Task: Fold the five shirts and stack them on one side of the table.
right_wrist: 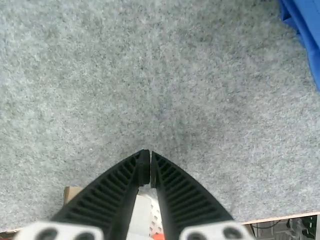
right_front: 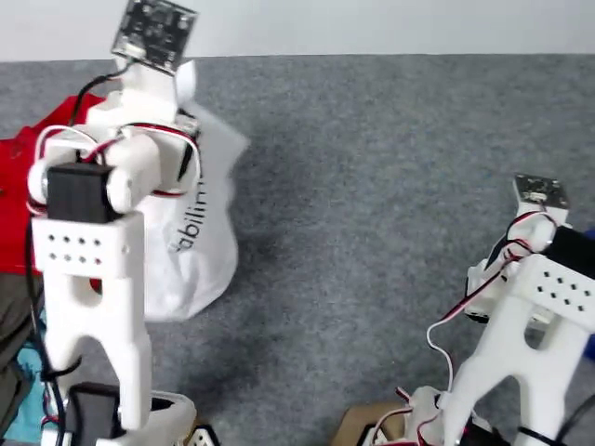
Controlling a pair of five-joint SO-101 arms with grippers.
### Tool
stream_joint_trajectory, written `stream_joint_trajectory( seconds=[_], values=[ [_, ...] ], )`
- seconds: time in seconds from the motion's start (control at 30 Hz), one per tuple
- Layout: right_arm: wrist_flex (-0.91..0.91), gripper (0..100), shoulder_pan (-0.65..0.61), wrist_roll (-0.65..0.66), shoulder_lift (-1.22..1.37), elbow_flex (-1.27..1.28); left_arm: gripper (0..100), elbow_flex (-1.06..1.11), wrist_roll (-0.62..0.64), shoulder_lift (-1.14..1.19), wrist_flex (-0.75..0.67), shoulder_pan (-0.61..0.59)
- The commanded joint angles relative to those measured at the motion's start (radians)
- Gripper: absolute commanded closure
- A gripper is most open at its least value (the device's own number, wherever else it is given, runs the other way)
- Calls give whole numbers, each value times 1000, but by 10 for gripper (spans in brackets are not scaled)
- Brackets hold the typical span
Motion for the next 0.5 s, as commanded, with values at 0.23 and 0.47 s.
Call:
stream_joint_trajectory(
  seconds=[0.23,0.47],
  values=[
    [25,990,-12,124,-30,-8,995,111,-43,-44,172,31],
    [25,990,-160,124,-30,-8,880,440,-127,-51,210,-15]
  ],
)
